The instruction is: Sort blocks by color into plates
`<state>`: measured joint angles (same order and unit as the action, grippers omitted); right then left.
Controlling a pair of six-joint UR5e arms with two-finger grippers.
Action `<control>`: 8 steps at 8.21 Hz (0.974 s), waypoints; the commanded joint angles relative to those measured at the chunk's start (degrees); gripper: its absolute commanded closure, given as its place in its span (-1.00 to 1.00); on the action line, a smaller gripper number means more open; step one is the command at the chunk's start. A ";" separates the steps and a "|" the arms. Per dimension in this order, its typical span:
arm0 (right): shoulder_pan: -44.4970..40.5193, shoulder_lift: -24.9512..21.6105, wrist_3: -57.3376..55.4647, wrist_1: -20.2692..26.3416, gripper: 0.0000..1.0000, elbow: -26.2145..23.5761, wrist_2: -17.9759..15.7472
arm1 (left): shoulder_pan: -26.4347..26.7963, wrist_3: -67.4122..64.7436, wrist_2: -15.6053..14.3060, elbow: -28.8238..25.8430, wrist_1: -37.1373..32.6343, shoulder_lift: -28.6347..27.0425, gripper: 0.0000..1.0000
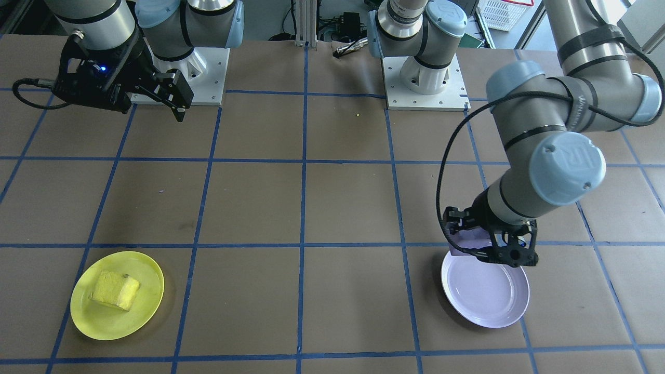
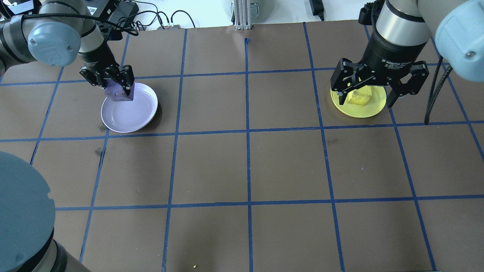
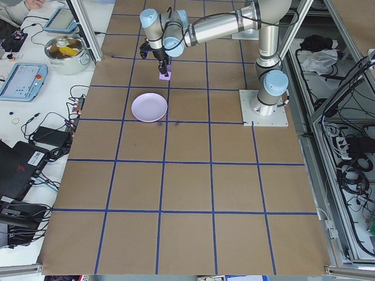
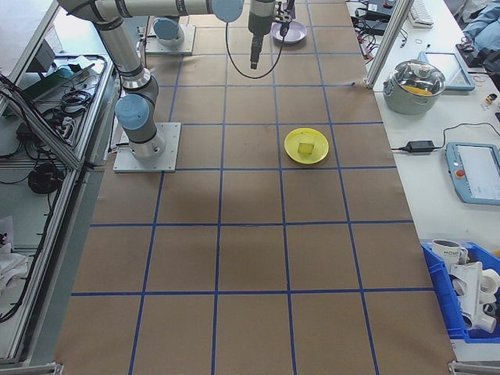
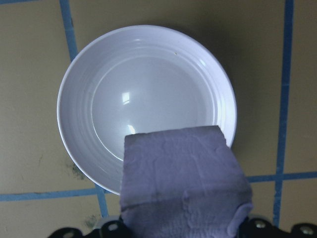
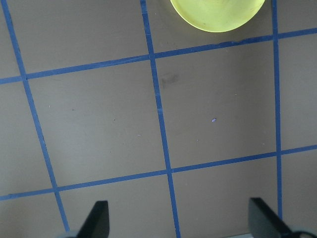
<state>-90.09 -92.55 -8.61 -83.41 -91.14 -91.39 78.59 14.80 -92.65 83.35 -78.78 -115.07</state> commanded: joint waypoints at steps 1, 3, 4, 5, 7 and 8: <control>0.00 0.00 0.00 0.00 -1.00 -0.09 -0.19 | -1.59 1.28 -0.08 -3.80 3.27 -6.90 1.00; 0.00 -0.09 0.00 -0.78 -1.00 -1.40 -0.45 | -1.59 0.59 -0.86 -4.07 3.28 -8.15 -0.53; 0.00 -0.09 0.00 -0.88 -1.00 -1.58 -0.45 | -1.51 0.32 -0.43 -3.64 3.19 -7.89 -0.85; 0.00 -0.17 0.00 -0.88 -1.00 -1.58 -0.45 | -1.51 0.32 -0.52 -3.46 3.02 -7.10 -1.00; 0.00 -0.18 0.00 -0.88 -1.00 -1.58 -0.45 | -1.51 0.32 -0.69 -3.98 -0.12 -4.82 -1.00; 0.00 -0.09 0.00 -0.88 -1.00 -1.58 -0.45 | -1.42 0.32 -0.61 -4.16 -3.28 -1.76 -1.00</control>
<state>-90.09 -92.70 -8.61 -84.27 -92.70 -91.84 77.08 15.13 -93.27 79.63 -77.59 -120.75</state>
